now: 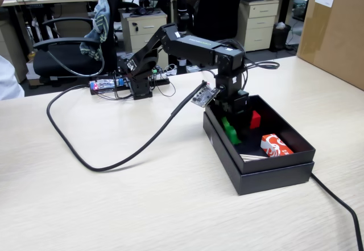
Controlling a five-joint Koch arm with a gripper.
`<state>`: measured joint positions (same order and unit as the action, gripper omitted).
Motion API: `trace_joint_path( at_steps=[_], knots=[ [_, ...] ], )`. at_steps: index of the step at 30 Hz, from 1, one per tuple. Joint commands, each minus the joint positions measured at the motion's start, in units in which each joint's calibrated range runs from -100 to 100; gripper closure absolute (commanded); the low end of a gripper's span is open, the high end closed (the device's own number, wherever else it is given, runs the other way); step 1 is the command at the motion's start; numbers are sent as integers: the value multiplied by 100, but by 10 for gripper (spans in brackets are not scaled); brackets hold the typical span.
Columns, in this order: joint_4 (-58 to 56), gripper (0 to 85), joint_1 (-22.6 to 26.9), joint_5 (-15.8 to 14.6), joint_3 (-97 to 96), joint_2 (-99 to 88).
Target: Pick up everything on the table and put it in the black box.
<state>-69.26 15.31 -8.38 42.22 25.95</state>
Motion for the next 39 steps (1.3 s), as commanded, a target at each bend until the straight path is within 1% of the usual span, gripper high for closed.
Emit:
trace_joint_path(
  at_steps=[1, 2, 4, 7, 8, 12, 15, 19, 20, 22, 27, 30, 31, 35, 38, 39],
  knots=[
    [19, 410, -39, -5, 94, -846],
    [19, 410, -54, -5, 39, -1132],
    [19, 380, -93, 0, -97, -1855],
    [19, 379, -190, 10, -224, -3026],
    [19, 379, -259, 63, -360, -3737],
    [19, 376, -449, 190, -1040, -5183],
    [88, 362, -640, 293, -2055, -6262],
    [745, 362, -869, 440, -3769, -7776],
    [1056, 366, -972, 464, -4675, -8511],
    [1410, 367, -1084, 508, -5545, -9256],
    [2153, 368, -1172, 547, -7313, -10886],
    [2403, 368, -1187, 537, -7984, -11551],
    [2714, 371, -1206, 532, -8474, -11896],
    [3259, 370, -1309, 552, -9616, -12595],
    [3509, 362, -1431, 615, -9988, -12595],
    [3777, 363, -1499, 698, -10287, -12595]
  ],
)
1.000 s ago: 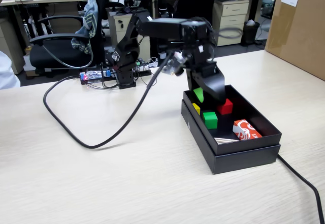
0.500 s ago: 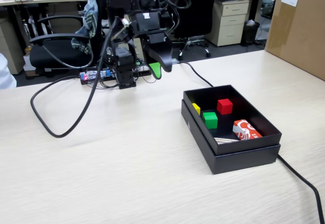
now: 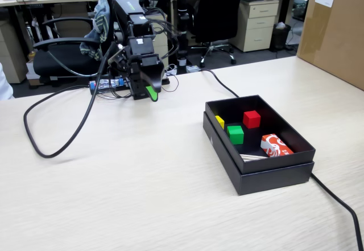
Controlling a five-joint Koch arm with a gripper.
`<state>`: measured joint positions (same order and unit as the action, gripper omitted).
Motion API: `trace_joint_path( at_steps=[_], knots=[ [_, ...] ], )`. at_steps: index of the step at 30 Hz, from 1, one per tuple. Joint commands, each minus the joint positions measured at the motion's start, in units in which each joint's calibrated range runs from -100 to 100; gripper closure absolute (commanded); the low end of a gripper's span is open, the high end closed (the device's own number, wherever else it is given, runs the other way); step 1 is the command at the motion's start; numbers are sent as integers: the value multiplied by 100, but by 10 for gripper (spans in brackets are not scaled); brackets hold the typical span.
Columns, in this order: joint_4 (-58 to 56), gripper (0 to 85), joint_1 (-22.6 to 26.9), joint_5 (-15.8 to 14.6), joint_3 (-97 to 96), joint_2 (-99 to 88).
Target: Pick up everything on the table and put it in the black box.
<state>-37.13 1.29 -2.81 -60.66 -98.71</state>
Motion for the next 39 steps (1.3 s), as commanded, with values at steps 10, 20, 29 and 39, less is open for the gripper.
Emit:
trace_joint_path(
  at_steps=[10, 20, 29, 39],
  knots=[
    [3035, 379, -181, 283, -2085, -129],
    [4322, 363, -186, 523, -3526, -129],
    [4227, 371, -137, 532, -3680, 43],
    [4209, 370, -156, 567, -3689, 43]
  ],
)
